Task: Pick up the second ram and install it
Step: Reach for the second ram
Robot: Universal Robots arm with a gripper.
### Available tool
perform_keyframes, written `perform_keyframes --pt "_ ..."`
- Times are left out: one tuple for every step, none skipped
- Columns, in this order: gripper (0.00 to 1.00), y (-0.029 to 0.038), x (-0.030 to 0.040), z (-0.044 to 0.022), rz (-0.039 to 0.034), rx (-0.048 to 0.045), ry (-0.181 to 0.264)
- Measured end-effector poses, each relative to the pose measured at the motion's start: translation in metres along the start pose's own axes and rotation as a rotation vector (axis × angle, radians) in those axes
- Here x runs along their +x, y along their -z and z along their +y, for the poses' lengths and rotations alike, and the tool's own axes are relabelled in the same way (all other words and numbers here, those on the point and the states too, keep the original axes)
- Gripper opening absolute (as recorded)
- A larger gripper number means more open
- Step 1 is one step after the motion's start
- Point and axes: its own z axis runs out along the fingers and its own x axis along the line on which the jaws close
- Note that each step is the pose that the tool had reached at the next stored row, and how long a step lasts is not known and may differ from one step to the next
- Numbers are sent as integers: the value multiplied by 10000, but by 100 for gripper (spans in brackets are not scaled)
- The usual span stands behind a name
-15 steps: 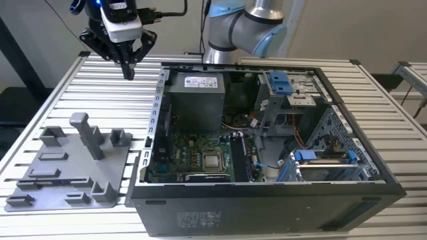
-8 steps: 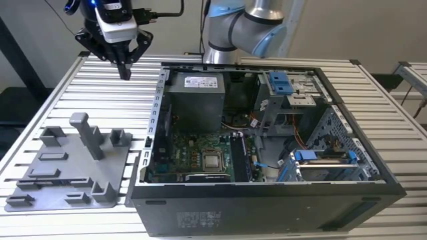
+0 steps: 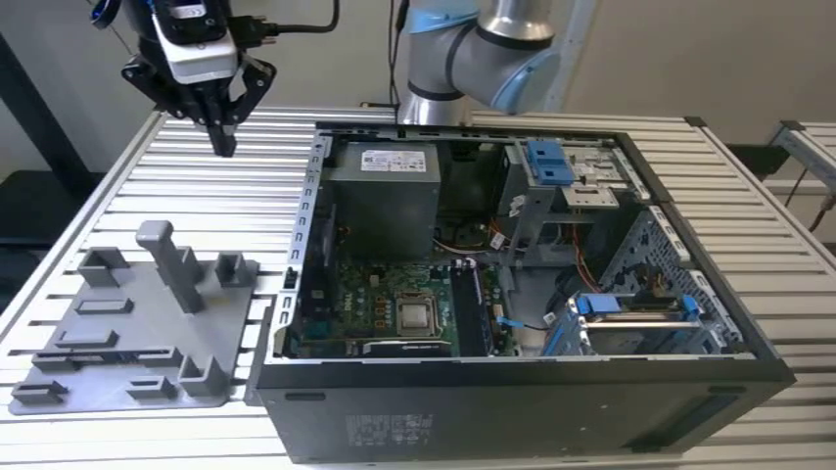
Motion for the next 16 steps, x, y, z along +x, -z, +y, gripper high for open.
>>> perform_keyframes --pt "11 0 26 -2 0 0 0" --pt "11 0 52 -4 0 0 0" --pt "11 -1 77 -5 0 0 0" --pt "11 -1 103 -7 0 0 1" --pt "11 -1 127 -9 0 0 0" --pt "11 -1 153 -11 0 0 1" --pt "11 -1 180 -13 0 0 0" --pt "11 -1 203 -14 0 0 0" --pt "11 -1 225 -16 0 0 0" --pt "11 -2 243 -17 0 0 0" --pt "11 -2 261 -18 0 0 0" --pt "11 -2 275 -19 1 0 0" --pt "11 -3 289 -20 0 -1 1" --pt "11 -3 307 -21 0 -2 0" --pt "11 -4 333 -23 1 -4 0" --pt "11 -4 360 -25 1 -5 0"
